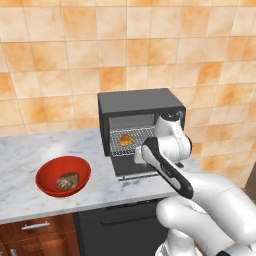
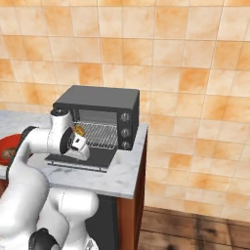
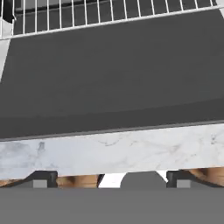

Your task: Pick up the heated bread from the toaster oven and place it in the bowl. Then move the bread bowl to the dining counter.

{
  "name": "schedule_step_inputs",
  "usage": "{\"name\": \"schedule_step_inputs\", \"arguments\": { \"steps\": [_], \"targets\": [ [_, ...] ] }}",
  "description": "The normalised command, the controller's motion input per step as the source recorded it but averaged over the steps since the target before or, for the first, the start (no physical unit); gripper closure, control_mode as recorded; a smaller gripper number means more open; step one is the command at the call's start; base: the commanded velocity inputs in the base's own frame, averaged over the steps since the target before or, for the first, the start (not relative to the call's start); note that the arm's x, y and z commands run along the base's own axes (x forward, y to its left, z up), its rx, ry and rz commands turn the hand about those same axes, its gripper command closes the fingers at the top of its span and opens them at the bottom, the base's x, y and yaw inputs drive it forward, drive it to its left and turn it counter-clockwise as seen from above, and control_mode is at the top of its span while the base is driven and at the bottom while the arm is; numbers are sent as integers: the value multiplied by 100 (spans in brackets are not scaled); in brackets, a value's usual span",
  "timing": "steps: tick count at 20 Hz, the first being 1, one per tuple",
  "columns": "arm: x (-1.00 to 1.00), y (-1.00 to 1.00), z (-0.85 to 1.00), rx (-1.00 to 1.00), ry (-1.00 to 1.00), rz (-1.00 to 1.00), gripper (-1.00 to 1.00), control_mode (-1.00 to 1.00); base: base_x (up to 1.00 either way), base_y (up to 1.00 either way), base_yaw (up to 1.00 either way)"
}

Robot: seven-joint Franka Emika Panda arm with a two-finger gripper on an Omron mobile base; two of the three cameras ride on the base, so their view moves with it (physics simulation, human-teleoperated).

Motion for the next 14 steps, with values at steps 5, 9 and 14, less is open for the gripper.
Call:
{"name": "schedule_step_inputs", "arguments": {
  "steps": [5,9,14],
  "targets": [
    [29,24,96,-8,-36,7,-100,-100,0,0,0],
    [88,52,14,3,-2,-2,-100,-100,0,0,0],
    [67,51,4,2,-5,-4,-100,-100,0,0,0]
  ]
}}
